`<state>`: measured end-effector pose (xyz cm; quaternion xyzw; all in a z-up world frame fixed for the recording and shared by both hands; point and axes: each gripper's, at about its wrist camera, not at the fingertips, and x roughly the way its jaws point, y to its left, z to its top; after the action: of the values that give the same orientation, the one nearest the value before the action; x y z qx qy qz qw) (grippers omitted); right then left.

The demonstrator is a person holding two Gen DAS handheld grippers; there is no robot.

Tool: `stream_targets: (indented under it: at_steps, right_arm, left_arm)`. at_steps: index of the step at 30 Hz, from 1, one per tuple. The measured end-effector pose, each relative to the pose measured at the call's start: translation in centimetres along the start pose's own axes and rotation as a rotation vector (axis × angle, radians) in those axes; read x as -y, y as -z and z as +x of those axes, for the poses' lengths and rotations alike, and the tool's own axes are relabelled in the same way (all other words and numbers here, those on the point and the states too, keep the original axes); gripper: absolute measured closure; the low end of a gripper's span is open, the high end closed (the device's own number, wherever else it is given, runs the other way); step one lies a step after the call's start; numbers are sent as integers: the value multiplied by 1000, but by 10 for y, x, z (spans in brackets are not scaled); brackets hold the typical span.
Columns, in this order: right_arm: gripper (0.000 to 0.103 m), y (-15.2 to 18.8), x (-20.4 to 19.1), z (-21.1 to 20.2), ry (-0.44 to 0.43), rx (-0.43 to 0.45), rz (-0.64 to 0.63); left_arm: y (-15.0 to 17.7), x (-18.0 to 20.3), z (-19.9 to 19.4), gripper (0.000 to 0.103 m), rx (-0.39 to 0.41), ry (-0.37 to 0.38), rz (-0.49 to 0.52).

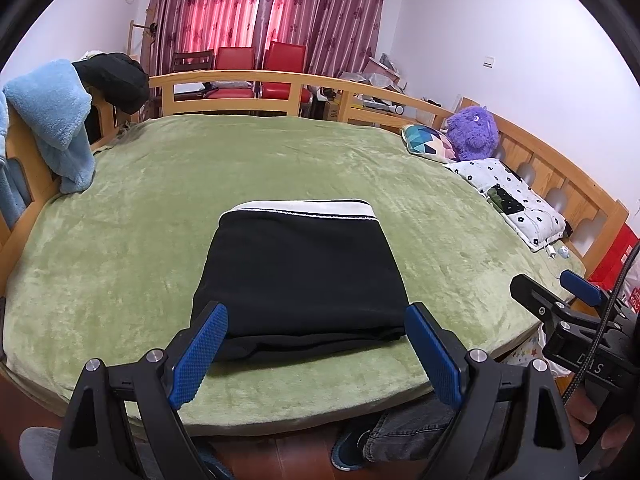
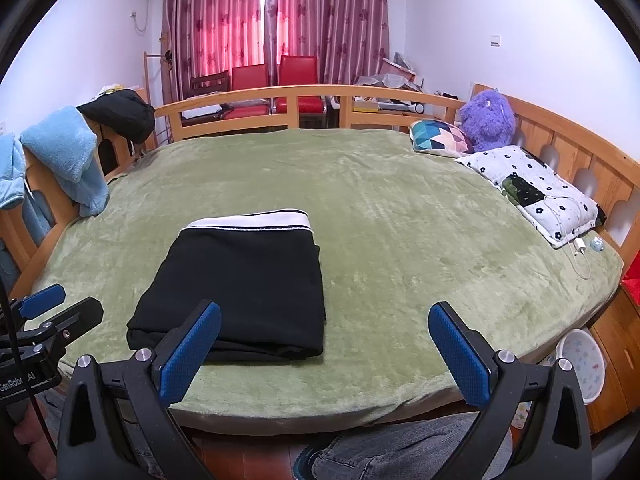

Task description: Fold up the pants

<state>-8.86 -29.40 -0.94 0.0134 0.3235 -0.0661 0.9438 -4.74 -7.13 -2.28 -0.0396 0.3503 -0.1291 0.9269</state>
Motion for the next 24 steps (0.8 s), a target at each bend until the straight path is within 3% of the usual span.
stream_targets:
  at_steps: [24]
  right_arm:
    - [1, 3, 6, 9, 12, -17, -3]
  left_arm:
    - [2, -1, 1, 13, 0, -6, -5]
